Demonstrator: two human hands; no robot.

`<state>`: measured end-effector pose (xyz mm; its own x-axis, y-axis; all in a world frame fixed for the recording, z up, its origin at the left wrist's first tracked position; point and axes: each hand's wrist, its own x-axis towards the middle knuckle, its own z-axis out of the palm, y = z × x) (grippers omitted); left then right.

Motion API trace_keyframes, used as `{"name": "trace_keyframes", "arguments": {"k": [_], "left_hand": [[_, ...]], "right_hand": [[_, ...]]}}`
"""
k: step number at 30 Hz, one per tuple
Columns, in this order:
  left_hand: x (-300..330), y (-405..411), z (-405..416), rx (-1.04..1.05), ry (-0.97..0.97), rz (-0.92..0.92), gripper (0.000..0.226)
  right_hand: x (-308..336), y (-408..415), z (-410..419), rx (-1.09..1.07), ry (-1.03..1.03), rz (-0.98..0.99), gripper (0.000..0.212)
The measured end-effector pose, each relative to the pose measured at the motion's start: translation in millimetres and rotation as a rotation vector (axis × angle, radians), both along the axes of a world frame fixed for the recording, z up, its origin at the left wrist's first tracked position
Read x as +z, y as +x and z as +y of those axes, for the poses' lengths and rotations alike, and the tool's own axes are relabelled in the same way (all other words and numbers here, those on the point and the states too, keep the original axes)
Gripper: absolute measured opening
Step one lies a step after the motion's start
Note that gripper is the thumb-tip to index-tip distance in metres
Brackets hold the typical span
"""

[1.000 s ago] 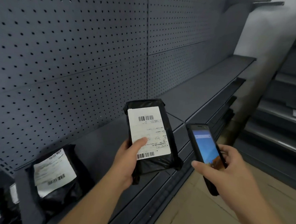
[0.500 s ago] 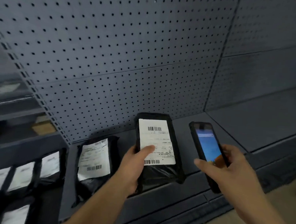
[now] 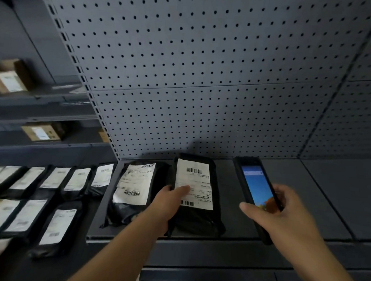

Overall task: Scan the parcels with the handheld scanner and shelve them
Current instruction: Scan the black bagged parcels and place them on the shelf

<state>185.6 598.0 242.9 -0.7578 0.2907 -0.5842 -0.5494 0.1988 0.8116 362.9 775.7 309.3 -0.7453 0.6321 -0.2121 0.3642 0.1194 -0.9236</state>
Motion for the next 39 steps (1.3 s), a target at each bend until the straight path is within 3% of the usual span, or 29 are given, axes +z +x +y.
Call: {"name": "trace_keyframes", "arguments": {"k": [10,20,28,33,39], "left_hand": [[-7.1,-13.3,11.6,0.035,-0.094,0.055,0.024],[-8.3,-12.3,13.7,-0.046,-0.339,0.409,0.037],[10.7,-4.6,6.4,-0.085,-0.489,0.764,0.056],[14.5,7.3,-11.1,-0.048,-0.533,0.843,0.063],[9.5,22.4,-56.5,0.063,-0.56,0.848,0.053]], "right_hand": [[-4.0,1.4,11.9,0.049,-0.008,0.0,0.055],[-10.3,1.2,12.3,0.075,-0.015,0.013,0.052],[-23.4,1.3,5.1,0.126,0.027,-0.013,0.069],[-33.6,-5.4,-6.1,0.217,0.047,-0.048,0.07],[-40.1,-20.7,-31.9,0.316,0.045,-0.04,0.07]]}}
